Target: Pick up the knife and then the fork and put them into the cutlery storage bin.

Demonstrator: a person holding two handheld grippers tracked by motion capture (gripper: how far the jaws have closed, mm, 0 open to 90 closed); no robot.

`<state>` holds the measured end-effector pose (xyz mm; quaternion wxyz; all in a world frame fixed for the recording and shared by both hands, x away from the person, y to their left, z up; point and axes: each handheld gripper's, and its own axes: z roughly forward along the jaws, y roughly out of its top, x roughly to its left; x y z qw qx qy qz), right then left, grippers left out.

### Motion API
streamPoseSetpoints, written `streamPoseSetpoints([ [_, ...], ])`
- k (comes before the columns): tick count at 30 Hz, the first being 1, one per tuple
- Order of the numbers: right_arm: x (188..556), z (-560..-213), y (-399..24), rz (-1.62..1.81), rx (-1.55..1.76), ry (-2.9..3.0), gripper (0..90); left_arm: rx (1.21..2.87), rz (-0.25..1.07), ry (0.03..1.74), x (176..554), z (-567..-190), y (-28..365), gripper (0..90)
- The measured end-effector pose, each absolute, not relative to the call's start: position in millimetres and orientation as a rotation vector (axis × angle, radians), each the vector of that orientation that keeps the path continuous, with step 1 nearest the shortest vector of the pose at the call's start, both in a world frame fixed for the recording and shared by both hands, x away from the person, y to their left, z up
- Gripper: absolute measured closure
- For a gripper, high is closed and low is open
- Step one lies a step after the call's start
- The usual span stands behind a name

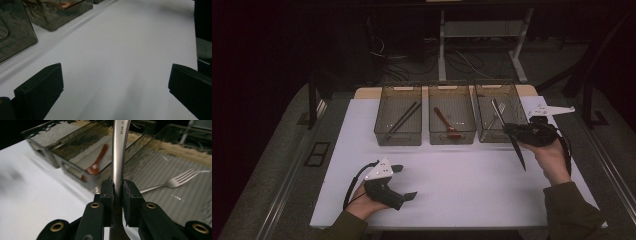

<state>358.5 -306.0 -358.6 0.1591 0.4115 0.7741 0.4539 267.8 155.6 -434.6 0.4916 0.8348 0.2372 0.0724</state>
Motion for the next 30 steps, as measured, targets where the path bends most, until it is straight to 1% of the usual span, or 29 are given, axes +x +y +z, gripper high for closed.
streamPoseSetpoints([
  [19,423,-328,-320,1.260,1.260,2.031,79.4,2.027,0.174,0.564,267,-434,154,0.0],
  [30,456,-324,-322,1.204,1.288,1.957,79.4,2.021,0.170,0.557,267,-433,154,0.0],
])
